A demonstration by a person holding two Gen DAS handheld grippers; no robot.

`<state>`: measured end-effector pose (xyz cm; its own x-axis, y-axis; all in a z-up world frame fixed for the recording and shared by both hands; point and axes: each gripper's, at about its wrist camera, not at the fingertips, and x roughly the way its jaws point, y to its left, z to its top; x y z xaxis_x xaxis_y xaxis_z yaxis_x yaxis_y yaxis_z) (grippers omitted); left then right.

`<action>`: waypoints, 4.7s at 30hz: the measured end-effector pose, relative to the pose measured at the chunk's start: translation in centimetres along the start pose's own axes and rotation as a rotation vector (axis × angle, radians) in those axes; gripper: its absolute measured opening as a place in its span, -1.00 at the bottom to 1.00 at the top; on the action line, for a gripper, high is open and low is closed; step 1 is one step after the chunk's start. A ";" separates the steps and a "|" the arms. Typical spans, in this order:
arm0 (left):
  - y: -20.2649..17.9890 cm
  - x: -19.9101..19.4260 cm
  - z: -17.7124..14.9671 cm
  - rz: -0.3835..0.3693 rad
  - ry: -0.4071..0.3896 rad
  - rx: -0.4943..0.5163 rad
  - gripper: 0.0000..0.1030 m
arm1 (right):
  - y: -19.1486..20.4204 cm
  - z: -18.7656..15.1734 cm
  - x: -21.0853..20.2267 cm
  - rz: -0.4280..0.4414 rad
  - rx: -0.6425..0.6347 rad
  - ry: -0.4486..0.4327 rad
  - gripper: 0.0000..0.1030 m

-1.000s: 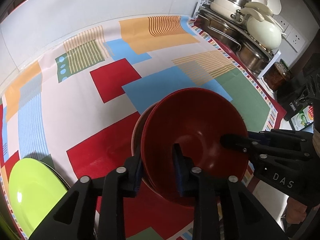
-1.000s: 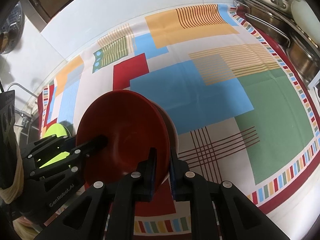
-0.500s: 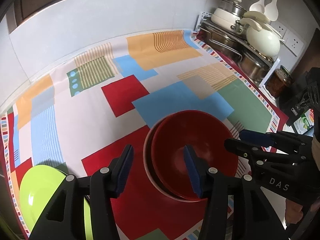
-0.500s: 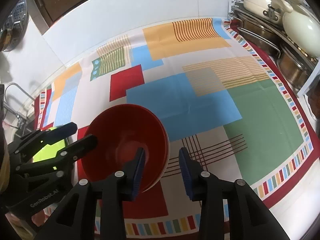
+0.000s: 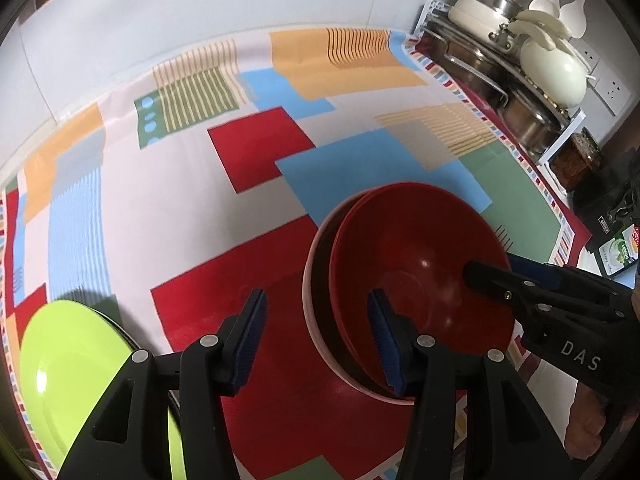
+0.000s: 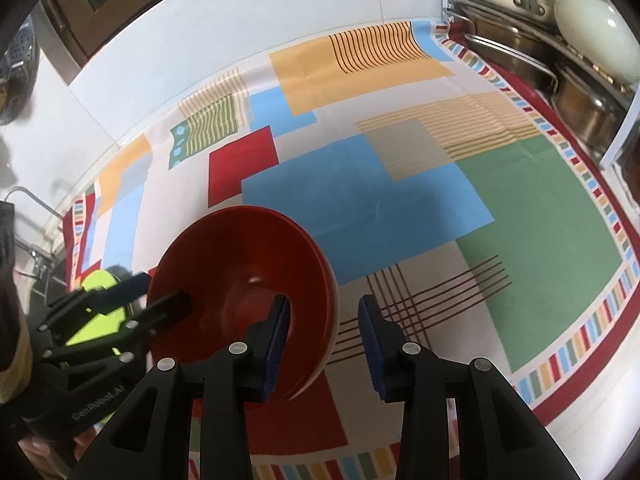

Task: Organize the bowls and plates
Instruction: 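Close both grippers on the nested bowls' rims and lift the stack, then carry the nested bowls over the lime-green plate and lower them onto it, then open both grippers to release the bowls onto the plate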

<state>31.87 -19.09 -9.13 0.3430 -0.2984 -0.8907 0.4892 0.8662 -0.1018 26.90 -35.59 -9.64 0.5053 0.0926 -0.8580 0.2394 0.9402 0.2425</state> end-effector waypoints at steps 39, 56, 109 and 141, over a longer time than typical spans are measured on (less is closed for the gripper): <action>-0.3 3.4 0.3 -0.016 0.103 -0.194 -0.28 | -1.0 -0.1 4.3 0.101 0.046 0.156 -0.50; 0.8 0.7 -1.3 -0.020 0.059 -0.186 -0.30 | 0.4 -0.9 2.9 0.088 0.062 0.152 -0.50; 19.6 -13.5 -13.5 0.159 -0.140 -0.487 -0.30 | 24.9 -6.6 -0.7 0.265 -0.315 0.103 -0.49; 24.7 -8.2 -13.6 0.129 -0.003 -0.564 -0.33 | 28.4 -6.0 6.3 0.222 -0.335 0.261 -0.49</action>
<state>30.30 10.22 -10.35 0.3739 -0.1766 -0.9105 -0.0598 0.9751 -0.2136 31.87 -6.36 -10.86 0.2788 0.3419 -0.8975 -0.1523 0.9384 0.3102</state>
